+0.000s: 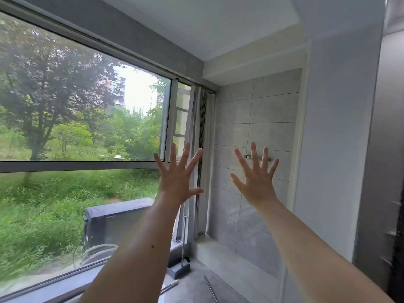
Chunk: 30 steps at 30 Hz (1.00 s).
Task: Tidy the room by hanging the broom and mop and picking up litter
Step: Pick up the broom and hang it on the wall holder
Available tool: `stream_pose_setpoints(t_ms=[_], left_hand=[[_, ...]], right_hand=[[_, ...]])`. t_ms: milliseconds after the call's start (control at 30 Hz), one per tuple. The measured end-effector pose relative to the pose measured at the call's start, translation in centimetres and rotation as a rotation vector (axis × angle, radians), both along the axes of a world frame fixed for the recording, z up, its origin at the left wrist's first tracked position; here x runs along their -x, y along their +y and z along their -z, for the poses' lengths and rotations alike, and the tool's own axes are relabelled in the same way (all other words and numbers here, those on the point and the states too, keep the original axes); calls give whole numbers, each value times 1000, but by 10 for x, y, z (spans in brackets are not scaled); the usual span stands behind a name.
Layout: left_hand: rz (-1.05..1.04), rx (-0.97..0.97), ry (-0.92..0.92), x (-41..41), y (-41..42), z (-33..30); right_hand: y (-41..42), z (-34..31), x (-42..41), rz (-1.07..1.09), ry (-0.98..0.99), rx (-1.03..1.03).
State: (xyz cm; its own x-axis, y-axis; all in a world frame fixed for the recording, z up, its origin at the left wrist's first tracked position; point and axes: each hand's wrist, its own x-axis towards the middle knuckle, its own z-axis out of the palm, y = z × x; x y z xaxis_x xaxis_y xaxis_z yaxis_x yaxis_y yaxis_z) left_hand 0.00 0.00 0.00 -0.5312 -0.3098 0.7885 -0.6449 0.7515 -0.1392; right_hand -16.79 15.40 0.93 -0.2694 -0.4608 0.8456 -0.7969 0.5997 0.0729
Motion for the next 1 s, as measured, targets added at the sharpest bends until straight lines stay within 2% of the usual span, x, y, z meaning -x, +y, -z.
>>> stream_pose_setpoints(t_ms=[200, 433, 700, 900, 1000], left_hand=[[34, -139, 35, 18, -19, 27], [76, -207, -53, 61, -33, 67], [86, -257, -259, 159, -53, 127], [143, -248, -448, 271, -61, 165], [137, -269, -466, 318, -74, 179]], right_hand=[[-18, 28, 5, -28, -83, -74], [-21, 67, 31, 9, -122, -152], [-23, 137, 124, 97, -182, -312], [-37, 174, 217, 91, -216, -439], [-50, 186, 263, 85, -227, -489]])
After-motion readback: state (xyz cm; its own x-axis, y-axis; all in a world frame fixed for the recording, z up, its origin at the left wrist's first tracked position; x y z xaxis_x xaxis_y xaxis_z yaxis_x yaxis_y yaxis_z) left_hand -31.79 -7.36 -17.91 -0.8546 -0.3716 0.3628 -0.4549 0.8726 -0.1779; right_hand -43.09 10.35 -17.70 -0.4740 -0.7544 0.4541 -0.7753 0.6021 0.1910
